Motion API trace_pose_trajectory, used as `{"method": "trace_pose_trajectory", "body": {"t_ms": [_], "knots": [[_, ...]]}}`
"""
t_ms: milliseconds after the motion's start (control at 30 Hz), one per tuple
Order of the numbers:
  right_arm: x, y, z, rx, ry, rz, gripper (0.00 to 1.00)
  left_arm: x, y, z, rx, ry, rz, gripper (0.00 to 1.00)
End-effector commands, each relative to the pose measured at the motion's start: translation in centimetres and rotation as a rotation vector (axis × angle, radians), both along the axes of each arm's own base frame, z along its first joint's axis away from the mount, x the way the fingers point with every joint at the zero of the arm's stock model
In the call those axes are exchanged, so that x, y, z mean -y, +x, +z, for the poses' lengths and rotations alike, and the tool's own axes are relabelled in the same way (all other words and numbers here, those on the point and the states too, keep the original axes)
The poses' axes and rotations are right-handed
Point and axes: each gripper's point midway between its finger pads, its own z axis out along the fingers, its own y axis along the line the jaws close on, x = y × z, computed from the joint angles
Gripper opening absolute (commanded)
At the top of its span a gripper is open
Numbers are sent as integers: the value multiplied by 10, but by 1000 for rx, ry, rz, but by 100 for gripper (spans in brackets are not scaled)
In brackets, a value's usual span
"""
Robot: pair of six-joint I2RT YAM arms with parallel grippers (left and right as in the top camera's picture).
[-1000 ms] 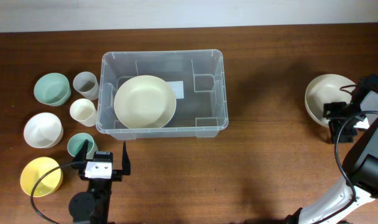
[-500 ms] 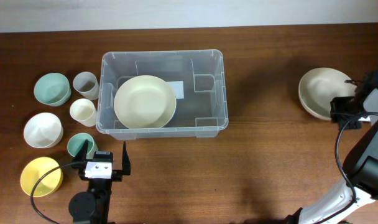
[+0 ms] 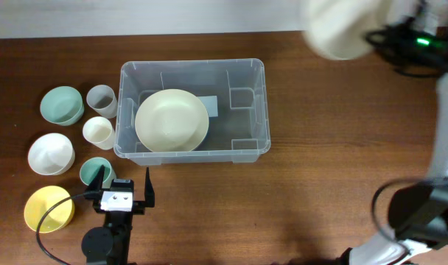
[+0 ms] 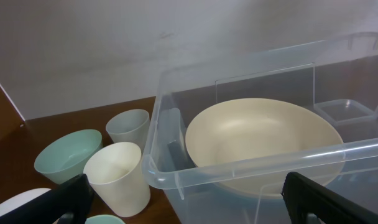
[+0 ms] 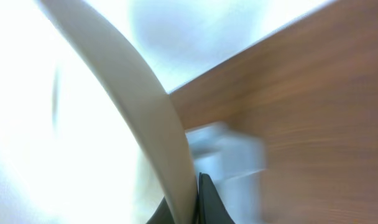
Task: Pack container
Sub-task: 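Carry the second cream bowl with the right gripper over the bin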
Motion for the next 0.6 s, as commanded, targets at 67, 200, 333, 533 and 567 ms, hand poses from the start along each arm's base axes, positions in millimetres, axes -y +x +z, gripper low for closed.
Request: {"method": "trace_pose_trajectory", "body": {"t_ms": [67, 200, 333, 533, 567], "knots": [[-165, -36, -2, 50, -109, 395, 4, -2, 0, -1, -3, 12, 9, 100], [-238, -49, -54, -63, -272, 436, 4, -2, 0, -1, -3, 12, 9, 100], [-280, -59, -96, -161, -333, 455, 4, -2, 0, -1, -3, 12, 9, 100], [-316, -63, -158, -262, -356, 522, 4, -2, 0, -1, -3, 12, 9, 100], [-316, -62, -164, -274, -359, 523, 4, -2, 0, -1, -3, 12, 9, 100]]}}
